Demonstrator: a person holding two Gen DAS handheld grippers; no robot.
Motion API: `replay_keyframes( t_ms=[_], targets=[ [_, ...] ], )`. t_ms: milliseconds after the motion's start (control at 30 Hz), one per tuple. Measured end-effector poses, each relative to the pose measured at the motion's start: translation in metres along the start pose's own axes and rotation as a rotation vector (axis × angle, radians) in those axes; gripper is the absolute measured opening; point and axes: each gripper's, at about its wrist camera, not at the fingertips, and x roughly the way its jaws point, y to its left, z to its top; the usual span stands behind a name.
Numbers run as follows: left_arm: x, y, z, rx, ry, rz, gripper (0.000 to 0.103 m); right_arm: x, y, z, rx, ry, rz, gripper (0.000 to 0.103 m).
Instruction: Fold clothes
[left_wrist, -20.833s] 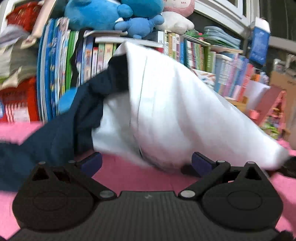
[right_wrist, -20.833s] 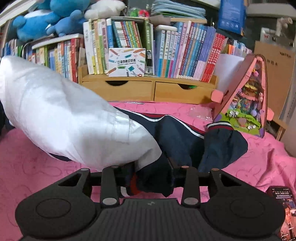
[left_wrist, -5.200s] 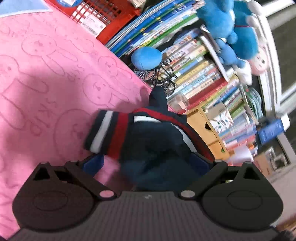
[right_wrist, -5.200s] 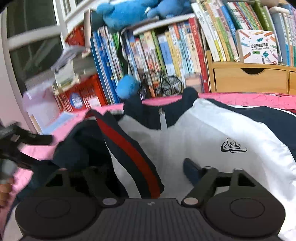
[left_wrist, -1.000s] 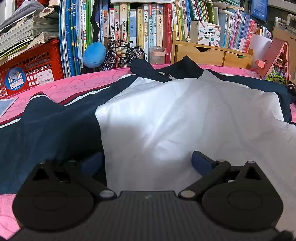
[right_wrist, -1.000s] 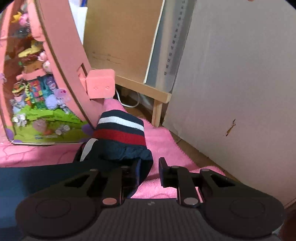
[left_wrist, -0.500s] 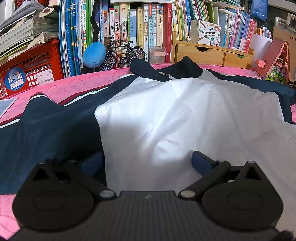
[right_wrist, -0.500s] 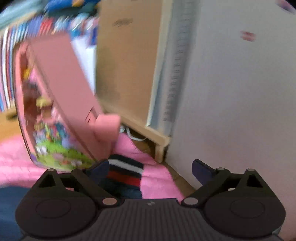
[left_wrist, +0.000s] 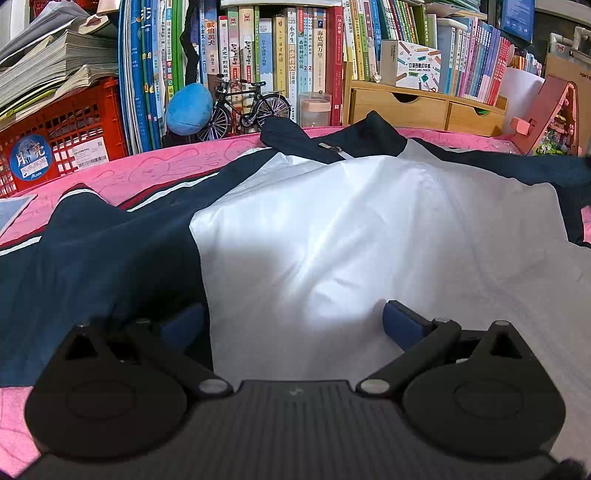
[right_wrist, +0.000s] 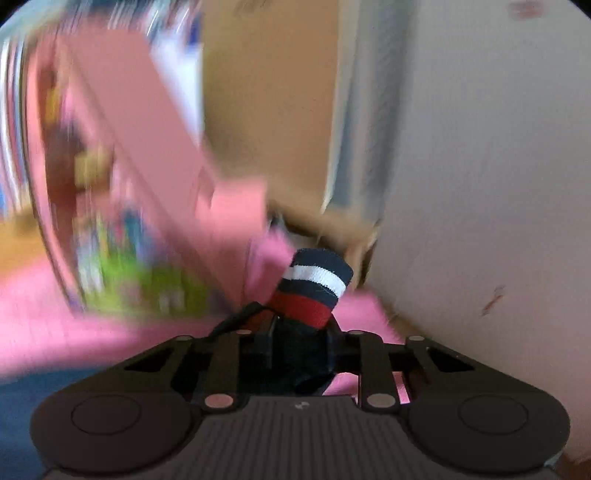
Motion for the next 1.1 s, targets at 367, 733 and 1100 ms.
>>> replay_keyframes(
  t_ms=[367,733,1100],
  targets=[
    [0.000,-0.001,0.000,-0.003,0.000,0.000,0.103,0.045,-0.001,-0.007,-0.008,0.114,-0.084,0.056],
    [0.000,0.000,0.001,-0.003,0.000,-0.002,0.103,0.003,0.042,-0.034,-0.268,0.087,0.111,0.060],
    [-0.033,-0.003,0.013,-0.039,-0.038,-0.116,0.103,-0.065,0.163,-0.058,-0.539,-0.016,0.270,0.080]
  ],
)
